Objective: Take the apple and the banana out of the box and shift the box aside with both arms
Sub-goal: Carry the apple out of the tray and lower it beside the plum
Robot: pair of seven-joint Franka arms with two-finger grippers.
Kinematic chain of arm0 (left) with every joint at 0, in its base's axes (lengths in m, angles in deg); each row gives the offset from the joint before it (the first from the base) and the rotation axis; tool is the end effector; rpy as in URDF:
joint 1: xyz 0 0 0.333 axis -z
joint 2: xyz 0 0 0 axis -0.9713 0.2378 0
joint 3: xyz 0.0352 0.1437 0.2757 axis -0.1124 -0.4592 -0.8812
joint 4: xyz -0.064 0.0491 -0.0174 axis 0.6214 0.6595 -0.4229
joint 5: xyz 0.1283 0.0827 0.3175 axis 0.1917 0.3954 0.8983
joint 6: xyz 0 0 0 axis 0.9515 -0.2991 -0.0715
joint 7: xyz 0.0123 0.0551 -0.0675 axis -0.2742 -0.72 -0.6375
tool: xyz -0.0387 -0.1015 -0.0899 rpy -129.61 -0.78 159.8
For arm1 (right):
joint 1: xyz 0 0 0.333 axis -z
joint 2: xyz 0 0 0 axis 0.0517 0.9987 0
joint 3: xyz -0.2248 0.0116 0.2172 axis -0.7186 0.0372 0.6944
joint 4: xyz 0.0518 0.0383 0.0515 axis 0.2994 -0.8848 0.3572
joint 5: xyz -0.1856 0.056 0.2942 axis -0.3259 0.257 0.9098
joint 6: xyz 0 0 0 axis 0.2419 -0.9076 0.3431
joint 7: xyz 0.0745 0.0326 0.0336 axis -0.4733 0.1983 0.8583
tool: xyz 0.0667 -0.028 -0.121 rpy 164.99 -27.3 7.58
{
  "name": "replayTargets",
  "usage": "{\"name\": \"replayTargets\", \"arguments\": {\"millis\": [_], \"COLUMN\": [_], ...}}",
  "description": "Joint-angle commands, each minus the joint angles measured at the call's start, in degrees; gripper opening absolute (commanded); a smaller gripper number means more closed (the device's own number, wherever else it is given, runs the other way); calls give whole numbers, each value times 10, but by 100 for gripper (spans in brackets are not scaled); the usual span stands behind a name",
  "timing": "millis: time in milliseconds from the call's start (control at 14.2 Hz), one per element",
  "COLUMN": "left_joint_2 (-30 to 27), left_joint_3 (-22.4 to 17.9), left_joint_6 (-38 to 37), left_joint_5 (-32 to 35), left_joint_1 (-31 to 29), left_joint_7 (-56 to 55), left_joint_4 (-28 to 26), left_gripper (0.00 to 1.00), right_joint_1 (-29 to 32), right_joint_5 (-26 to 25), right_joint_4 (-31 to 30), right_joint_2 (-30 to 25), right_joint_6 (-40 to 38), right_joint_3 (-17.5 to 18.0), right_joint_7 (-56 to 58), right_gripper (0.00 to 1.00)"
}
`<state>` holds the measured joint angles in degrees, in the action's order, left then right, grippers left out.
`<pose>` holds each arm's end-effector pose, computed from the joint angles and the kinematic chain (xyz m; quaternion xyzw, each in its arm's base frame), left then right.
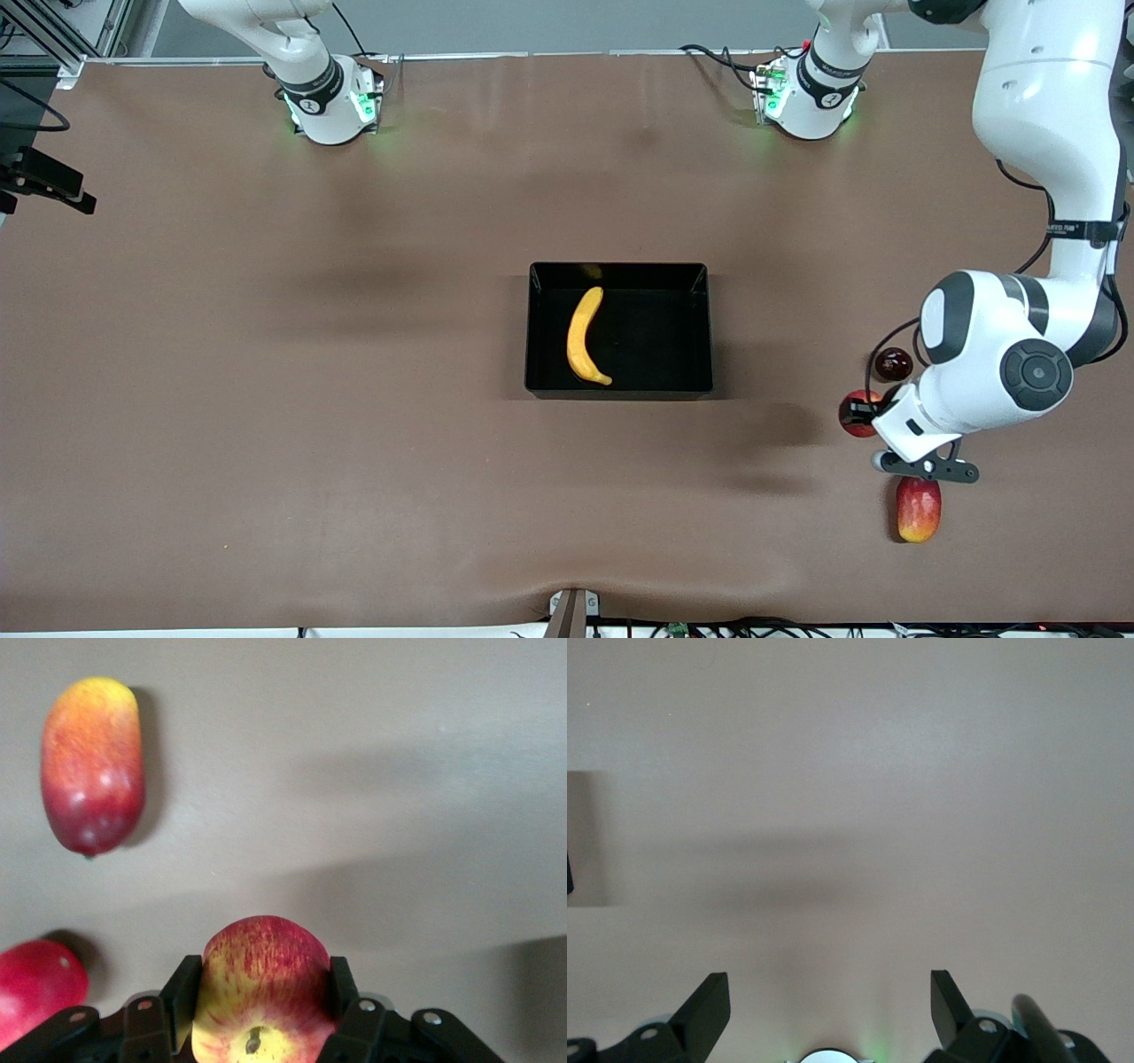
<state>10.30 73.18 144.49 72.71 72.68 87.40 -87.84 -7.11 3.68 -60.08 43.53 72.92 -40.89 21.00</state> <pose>0.6828 -0.0428 0.2869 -0.9964 0.0844 -0.0014 0.0063 0.4800 -0.0609 0.6053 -0.9993 0.0110 0.0345 0.0085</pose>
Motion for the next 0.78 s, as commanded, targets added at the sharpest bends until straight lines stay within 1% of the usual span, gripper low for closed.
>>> {"name": "replayTargets", "arguments": {"millis": [0, 212, 424, 706], "left_joint_2": [22, 38, 57, 67], "left_joint_3": [-27, -48, -48, -48], "left_joint_6": [21, 38, 40, 50], "left_joint_5": [11, 11, 6, -30], "left_joint_1": [0, -1, -2, -12], "left_joint_7": [29, 44, 34, 43], "left_joint_4": [26, 26, 26, 22], "left_gripper": [0, 0, 0, 0], "right_joint_1": [12, 12, 12, 12], "right_joint_5": [0, 0, 0, 0], "right_joint_4": [11, 11, 11, 11], "right_joint_2": [4, 4, 4, 4], "right_joint_6": [-4, -4, -4, -4], "right_joint_3": [8, 8, 8, 8], "right_joint_7": [-4, -4, -4, -4], "right_gripper": [100, 100, 100, 100]}}
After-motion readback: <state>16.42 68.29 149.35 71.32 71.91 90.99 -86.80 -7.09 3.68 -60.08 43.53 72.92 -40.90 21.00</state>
